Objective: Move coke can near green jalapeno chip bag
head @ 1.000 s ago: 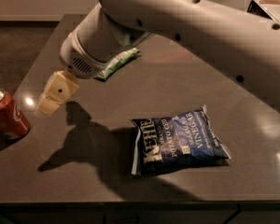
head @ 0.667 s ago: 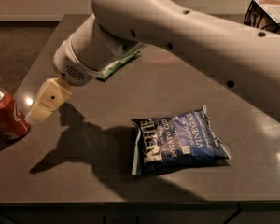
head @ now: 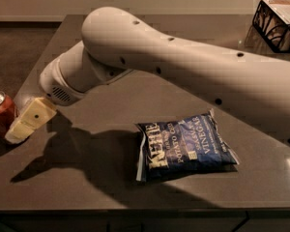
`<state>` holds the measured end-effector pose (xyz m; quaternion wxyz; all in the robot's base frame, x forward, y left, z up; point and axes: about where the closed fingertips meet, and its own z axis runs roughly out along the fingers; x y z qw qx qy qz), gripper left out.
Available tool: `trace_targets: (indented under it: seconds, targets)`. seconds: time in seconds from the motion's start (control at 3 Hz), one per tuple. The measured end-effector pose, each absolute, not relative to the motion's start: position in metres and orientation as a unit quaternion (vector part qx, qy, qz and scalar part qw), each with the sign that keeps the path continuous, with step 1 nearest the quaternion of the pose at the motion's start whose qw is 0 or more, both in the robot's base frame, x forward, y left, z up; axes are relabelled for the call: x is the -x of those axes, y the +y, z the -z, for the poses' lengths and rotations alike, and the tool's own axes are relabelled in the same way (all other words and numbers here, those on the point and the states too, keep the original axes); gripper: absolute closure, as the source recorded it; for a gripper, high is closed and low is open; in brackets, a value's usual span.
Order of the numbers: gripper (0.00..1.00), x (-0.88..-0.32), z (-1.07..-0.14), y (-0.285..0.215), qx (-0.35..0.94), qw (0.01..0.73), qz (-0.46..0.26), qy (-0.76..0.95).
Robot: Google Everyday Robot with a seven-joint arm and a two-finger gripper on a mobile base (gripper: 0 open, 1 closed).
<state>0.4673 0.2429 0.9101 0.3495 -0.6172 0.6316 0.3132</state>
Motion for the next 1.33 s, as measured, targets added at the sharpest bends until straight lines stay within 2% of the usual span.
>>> trace_targets:
  seconds: [0.67, 1.0, 1.33]
  targets:
    - [0.0, -0.464, -0.9, 0.289, 0.615, 0.36, -0.325, 0.621]
    - [0.17, -0.462, -0.897, 0.308, 0.617, 0.353, -0.332, 0.62]
    - [0.4, -0.461, -0.9, 0.314, 0.612, 0.355, -0.337, 0.621]
